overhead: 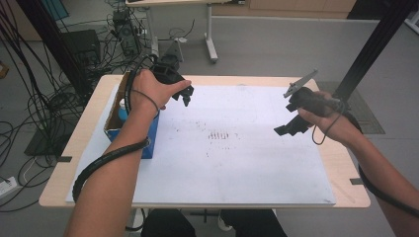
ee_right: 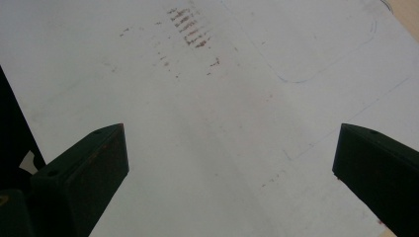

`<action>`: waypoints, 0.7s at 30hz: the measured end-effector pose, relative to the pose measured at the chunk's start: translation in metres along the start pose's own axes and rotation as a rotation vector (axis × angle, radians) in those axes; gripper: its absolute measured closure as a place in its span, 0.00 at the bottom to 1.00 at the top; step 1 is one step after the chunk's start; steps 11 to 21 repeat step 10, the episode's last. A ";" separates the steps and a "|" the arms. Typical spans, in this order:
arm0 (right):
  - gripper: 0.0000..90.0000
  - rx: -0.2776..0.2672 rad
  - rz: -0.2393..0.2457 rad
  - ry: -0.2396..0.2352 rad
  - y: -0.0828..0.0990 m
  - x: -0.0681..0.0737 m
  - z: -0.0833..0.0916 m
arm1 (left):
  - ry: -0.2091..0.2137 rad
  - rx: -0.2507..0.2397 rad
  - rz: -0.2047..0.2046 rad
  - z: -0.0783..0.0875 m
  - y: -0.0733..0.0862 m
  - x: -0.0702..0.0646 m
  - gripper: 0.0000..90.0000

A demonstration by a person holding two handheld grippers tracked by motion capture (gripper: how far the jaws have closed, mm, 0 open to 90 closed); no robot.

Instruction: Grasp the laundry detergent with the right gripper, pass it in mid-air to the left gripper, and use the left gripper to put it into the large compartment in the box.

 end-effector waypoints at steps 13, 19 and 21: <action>0.01 0.006 0.001 0.000 -0.001 0.001 -0.001 | 0.006 -0.008 -0.002 -0.001 0.001 0.002 0.18; 0.01 0.006 0.001 0.000 -0.001 0.001 -0.001 | 0.006 -0.008 -0.002 -0.001 0.001 0.002 0.18; 0.01 0.006 0.001 0.000 -0.001 0.001 -0.001 | 0.006 -0.008 -0.002 -0.001 0.001 0.002 0.18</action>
Point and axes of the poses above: each handheld gripper's, and its own axes: z roughly backward along the jaws, y roughly out of its underside, x roughly to its left, the point moved 6 cm from there along -z, roughly forward along the jaws
